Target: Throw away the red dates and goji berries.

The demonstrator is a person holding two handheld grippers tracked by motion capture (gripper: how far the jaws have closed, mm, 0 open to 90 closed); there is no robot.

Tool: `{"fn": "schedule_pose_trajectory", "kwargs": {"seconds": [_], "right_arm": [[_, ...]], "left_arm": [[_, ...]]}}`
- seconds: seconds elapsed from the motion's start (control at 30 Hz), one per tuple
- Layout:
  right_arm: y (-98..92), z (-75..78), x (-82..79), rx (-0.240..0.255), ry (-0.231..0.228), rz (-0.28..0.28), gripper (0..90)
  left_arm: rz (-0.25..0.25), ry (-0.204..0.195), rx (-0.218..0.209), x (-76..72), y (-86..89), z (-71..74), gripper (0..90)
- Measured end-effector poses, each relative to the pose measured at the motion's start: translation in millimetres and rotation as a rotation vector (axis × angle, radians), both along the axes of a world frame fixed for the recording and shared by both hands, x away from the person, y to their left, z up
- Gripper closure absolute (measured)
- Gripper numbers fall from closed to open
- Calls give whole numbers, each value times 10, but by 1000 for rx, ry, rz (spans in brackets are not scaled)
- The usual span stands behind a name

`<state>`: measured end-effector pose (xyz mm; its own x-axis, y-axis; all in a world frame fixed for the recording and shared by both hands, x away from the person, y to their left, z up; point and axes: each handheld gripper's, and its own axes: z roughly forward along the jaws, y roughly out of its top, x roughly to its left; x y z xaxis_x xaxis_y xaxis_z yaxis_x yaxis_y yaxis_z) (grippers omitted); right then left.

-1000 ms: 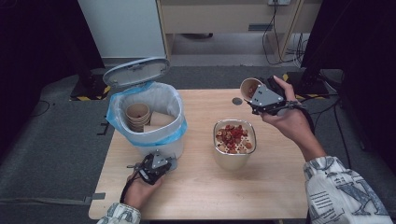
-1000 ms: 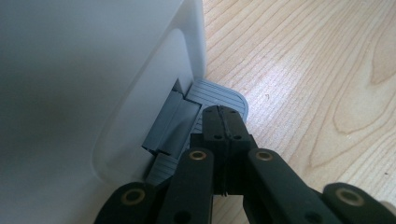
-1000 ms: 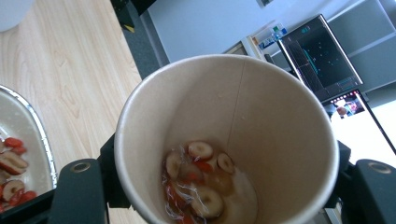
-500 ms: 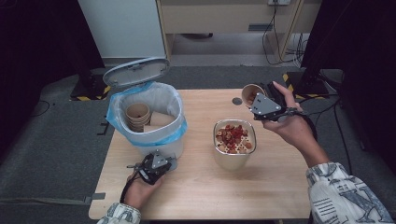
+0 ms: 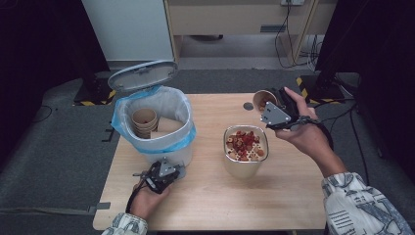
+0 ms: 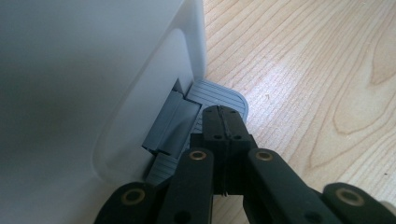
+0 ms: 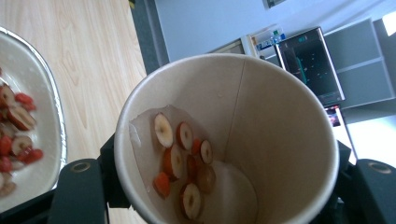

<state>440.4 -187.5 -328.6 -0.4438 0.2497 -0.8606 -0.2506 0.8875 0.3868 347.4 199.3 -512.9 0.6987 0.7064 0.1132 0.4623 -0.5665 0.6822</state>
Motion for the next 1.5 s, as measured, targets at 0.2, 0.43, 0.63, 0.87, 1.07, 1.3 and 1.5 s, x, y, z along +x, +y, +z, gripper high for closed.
{"fn": "schedule_pose_trajectory", "kwargs": {"seconds": [0.2,0.43,0.63,0.87,1.07,1.3,1.5], "right_arm": [[33,33,-8,-47,-29,6,293],[66,92,-34,-77,-60,13,293],[115,100,-61,-150,-101,19,293],[150,100,-70,-198,-129,21,293],[178,113,-87,-242,-153,24,294],[176,107,-83,-258,-156,23,294],[173,115,-92,-263,-166,27,294]], "left_arm": [[-2,-4,4,2,3,2,896],[-2,-4,5,2,2,2,896],[-2,-3,4,2,3,2,896],[-2,-2,3,3,4,2,896],[-2,-3,3,3,4,2,896],[-2,-2,3,3,4,2,896],[-2,-2,4,3,4,3,896]]}}
